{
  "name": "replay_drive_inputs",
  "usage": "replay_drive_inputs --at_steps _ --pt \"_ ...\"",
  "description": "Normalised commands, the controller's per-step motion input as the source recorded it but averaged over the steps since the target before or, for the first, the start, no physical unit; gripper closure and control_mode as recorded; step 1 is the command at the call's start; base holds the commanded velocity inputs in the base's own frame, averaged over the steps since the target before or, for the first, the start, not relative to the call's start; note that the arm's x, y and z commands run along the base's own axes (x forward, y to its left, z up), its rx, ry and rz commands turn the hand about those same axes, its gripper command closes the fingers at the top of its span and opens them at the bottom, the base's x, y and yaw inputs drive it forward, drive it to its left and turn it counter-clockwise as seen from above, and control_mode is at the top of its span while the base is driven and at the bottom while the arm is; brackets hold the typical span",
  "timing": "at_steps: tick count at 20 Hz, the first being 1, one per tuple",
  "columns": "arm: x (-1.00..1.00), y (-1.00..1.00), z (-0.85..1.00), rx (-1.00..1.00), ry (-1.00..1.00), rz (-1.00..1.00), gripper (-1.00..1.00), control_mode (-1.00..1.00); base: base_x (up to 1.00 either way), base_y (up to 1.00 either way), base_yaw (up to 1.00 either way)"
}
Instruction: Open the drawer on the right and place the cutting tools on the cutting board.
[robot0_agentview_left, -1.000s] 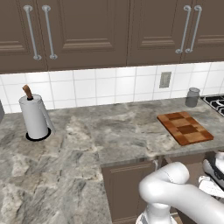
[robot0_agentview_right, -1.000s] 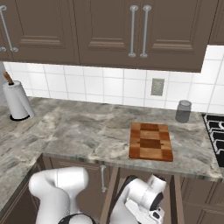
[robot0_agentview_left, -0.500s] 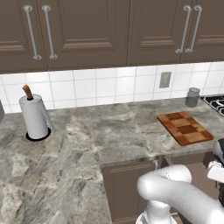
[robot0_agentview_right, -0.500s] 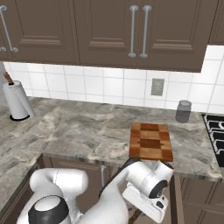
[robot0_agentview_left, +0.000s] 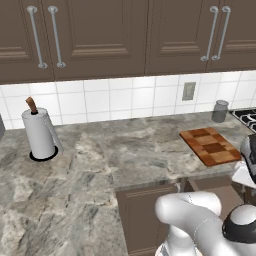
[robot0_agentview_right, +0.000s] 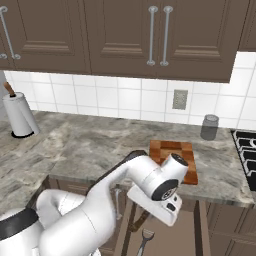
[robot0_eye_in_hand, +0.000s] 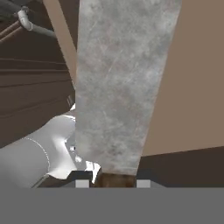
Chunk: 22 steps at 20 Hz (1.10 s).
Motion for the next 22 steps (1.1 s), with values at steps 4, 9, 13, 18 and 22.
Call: replay_drive_inputs --at_steps 4,9,13,18,22 --pt "0.87 0.21 0.92 0.0 -0.09 0.0 1.0 -1.0 0.0 0.0 0.0" --pt "1.0 0.11 0.67 0.0 0.0 0.0 1.0 -1.0 0.0 0.0 0.0" --pt "1.0 -0.01 0.17 0.0 0.01 0.0 1.0 -1.0 0.0 0.0 0.0" --pt "0.92 -0.16 -0.11 -0.02 0.01 0.0 1.0 -1.0 0.0 0.0 0.0" --pt "0.86 -0.2 -0.23 -0.01 0.0 0.0 1.0 -1.0 0.0 0.0 0.0"
